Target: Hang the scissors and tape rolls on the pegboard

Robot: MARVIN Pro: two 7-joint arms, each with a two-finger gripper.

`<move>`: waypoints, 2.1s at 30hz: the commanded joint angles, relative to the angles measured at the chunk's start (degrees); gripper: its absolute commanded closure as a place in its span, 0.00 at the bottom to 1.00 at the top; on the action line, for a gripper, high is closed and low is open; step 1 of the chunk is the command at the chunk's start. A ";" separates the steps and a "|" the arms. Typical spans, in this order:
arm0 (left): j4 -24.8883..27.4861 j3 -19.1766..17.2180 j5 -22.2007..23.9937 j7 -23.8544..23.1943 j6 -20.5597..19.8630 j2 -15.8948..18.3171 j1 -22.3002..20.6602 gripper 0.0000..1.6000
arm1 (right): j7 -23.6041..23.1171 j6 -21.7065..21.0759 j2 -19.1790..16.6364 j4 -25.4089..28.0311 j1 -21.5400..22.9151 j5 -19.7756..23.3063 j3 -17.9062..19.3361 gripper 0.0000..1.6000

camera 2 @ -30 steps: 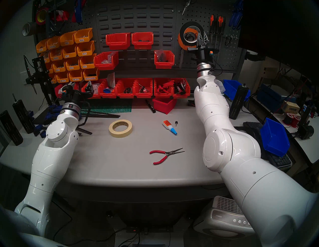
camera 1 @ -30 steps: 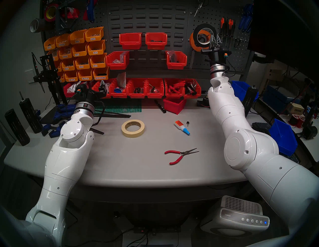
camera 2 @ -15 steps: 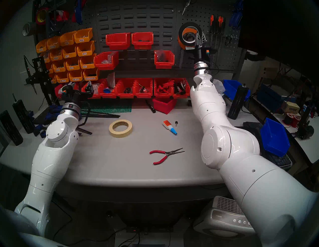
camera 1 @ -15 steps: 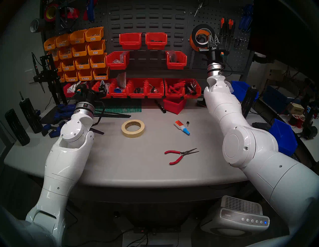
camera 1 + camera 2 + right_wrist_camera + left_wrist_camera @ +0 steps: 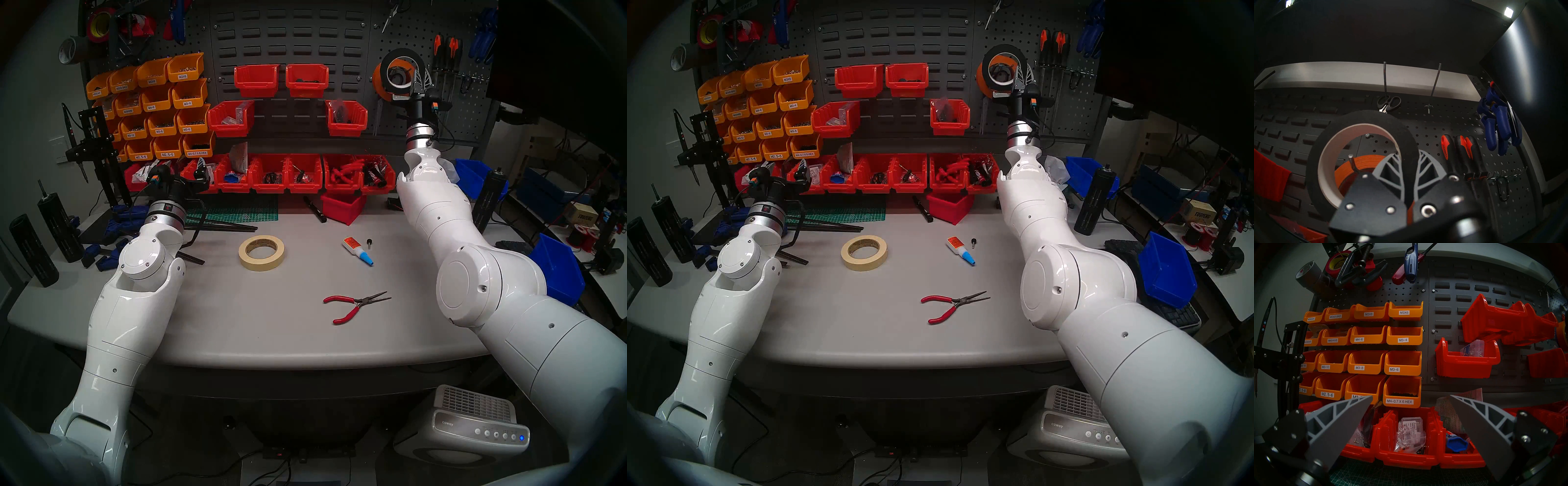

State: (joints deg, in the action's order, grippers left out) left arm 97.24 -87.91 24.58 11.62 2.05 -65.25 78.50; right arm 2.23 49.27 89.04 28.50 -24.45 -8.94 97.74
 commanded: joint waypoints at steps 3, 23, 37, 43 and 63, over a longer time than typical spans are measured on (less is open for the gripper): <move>1.72 -0.51 -0.02 -0.10 0.92 0.08 -2.02 0.00 | 3.20 -0.25 -0.24 0.81 3.50 -1.32 0.04 1.00; 1.72 -0.51 -0.02 -0.10 0.92 0.08 -2.02 0.00 | -0.51 -4.12 0.61 0.01 3.91 2.55 0.94 1.00; 1.72 -0.51 -0.02 -0.10 0.88 0.09 -2.01 0.00 | -4.52 -6.62 0.41 -1.08 5.47 4.85 1.41 1.00; 1.72 -0.51 -0.02 -0.10 0.87 0.10 -2.00 0.00 | -5.66 -7.59 0.31 -1.86 6.35 5.31 1.26 1.00; 1.72 -0.50 -0.02 -0.09 0.85 0.11 -1.99 0.00 | -5.82 -9.77 -0.54 -6.54 9.96 5.32 -0.06 1.00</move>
State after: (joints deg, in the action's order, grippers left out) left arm 97.24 -87.91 24.58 11.62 2.04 -65.25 78.52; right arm -4.08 39.30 88.68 21.93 -19.28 -3.03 98.17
